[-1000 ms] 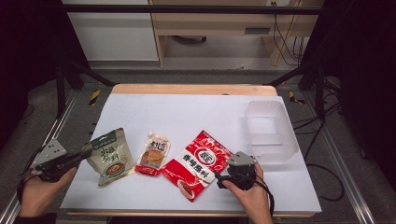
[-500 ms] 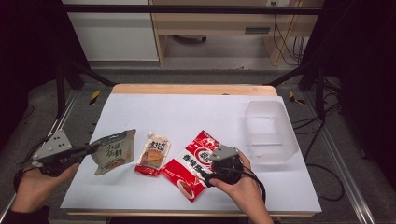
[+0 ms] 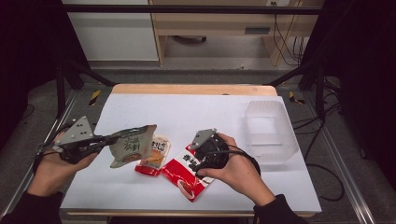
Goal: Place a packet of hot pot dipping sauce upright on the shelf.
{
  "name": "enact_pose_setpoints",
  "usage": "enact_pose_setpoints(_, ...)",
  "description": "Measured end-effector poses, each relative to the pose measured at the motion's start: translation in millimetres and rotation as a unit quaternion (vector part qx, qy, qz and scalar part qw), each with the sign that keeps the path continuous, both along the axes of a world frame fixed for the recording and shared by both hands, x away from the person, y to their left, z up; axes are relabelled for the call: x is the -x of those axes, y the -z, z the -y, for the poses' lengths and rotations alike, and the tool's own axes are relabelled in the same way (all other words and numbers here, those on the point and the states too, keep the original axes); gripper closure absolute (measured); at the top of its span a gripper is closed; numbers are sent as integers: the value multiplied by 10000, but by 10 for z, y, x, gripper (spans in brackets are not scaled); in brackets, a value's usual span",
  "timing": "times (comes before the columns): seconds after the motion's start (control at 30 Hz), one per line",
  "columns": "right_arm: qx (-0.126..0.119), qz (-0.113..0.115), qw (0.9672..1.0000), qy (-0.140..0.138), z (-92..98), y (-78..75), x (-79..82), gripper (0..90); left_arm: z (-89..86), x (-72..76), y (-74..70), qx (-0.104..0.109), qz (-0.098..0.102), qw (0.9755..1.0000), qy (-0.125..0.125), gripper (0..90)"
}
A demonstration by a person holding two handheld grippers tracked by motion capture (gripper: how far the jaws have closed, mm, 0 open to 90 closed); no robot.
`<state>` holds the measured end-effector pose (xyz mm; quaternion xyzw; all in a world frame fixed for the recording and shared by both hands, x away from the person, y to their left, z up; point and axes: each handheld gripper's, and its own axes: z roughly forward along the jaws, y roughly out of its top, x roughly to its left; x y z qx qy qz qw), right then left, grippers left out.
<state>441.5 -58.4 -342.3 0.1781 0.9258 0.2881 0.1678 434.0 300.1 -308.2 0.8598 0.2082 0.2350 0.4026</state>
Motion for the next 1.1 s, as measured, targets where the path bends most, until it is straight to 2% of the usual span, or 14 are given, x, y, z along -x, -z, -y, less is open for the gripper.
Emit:
enact_pose_setpoints(0.23, 183, 7, 9995, -274, -108, -177, -89, 335, 359, -85, 49, -45, -116, 9993, 365, 900)
enact_pose_setpoints(0.37, 264, 98, 9991, -306, -157, -218, -133, 348, 538, -114, 97, -101, -159, 9984, 528, 900)
enact_pose_setpoints(0.53, 335, 203, 9987, -313, -203, -266, -235, 337, 703, -119, 111, -115, -160, 9972, 719, 900)
enact_pose_setpoints(0.73, 374, 147, 9978, -527, -274, -252, -284, 384, 829, -90, 108, -131, -150, 9957, 907, 900)
enact_pose_setpoints(0.83, 437, 89, 9973, -590, -292, -229, -305, 441, 858, -76, 109, -150, -165, 9950, 974, 900)
enact_pose_setpoints(1.03, 559, 10, 9950, -829, -344, -199, -319, 634, 880, -63, 113, -92, -180, 9944, 1038, 900)
enact_pose_setpoints(1.07, 559, 10, 9950, -829, -344, -199, -319, 634, 882, -59, 114, -78, -177, 9945, 1034, 900)
enact_pose_setpoints(1.1, 568, 30, 9949, -835, -356, -201, -320, 700, 883, -59, 116, -65, -178, 9944, 1040, 900)
